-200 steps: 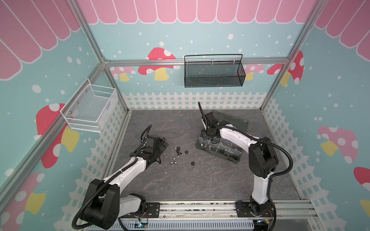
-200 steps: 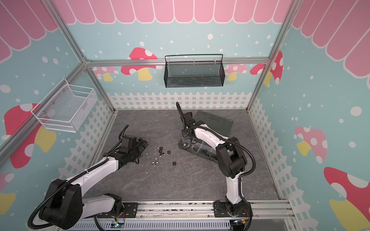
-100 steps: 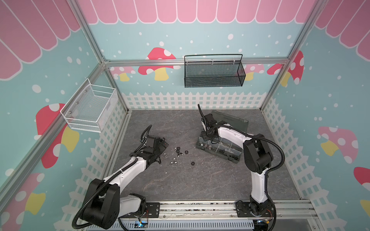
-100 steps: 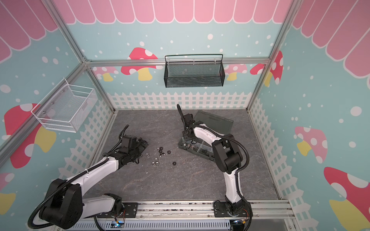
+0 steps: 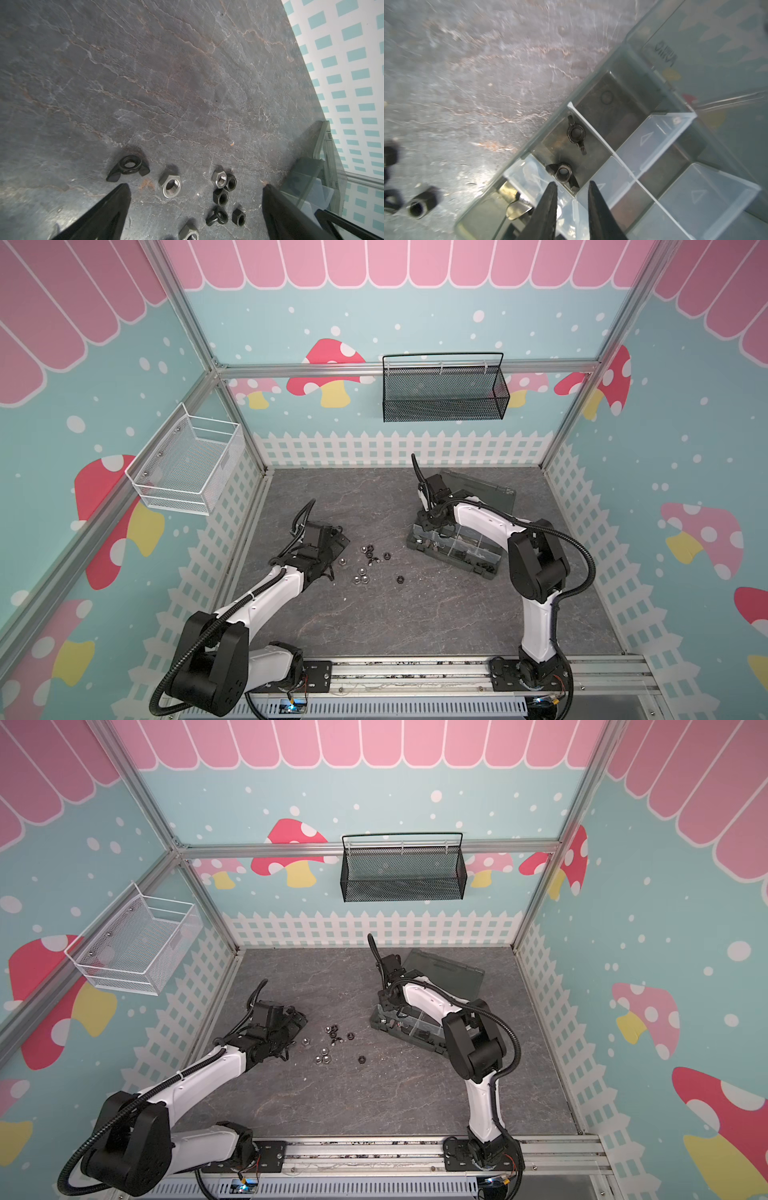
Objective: Sort the screws and nuts into containers
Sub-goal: Place the nut into the container, then pick up the nut from the center of the table.
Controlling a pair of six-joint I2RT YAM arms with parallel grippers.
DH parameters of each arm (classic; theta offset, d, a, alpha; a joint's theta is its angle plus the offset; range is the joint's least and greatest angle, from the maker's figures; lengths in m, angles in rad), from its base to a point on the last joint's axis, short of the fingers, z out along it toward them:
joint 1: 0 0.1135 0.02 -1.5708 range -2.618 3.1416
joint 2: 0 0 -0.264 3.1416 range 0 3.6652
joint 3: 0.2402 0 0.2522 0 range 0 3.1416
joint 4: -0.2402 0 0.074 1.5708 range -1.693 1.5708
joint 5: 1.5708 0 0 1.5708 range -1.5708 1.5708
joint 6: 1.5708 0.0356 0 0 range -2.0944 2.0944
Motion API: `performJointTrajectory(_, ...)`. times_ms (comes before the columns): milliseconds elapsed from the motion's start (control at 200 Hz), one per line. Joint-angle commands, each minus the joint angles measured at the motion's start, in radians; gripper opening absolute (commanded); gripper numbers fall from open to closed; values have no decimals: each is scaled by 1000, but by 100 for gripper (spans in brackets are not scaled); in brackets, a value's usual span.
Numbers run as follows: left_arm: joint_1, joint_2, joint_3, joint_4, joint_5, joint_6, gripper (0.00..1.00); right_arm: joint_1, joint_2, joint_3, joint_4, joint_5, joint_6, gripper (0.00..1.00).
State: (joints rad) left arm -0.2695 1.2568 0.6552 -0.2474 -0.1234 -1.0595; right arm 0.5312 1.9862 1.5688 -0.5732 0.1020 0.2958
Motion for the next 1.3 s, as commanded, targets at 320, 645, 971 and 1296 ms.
performJointTrajectory(320,37,-40,-15,-45,-48,-57,100,191,-186,-103,79,-35,-36,36)
performJointTrajectory(645,41,-60,-31,-48,-50,-67,100,347,-55,-97,72,-87,-90,43)
performJointTrajectory(971,44,-66,-37,-47,-51,-67,100,397,76,-15,38,-67,-139,50)
performJointTrajectory(1296,49,-79,-46,-47,-58,-67,100,400,174,69,19,-16,-152,52)
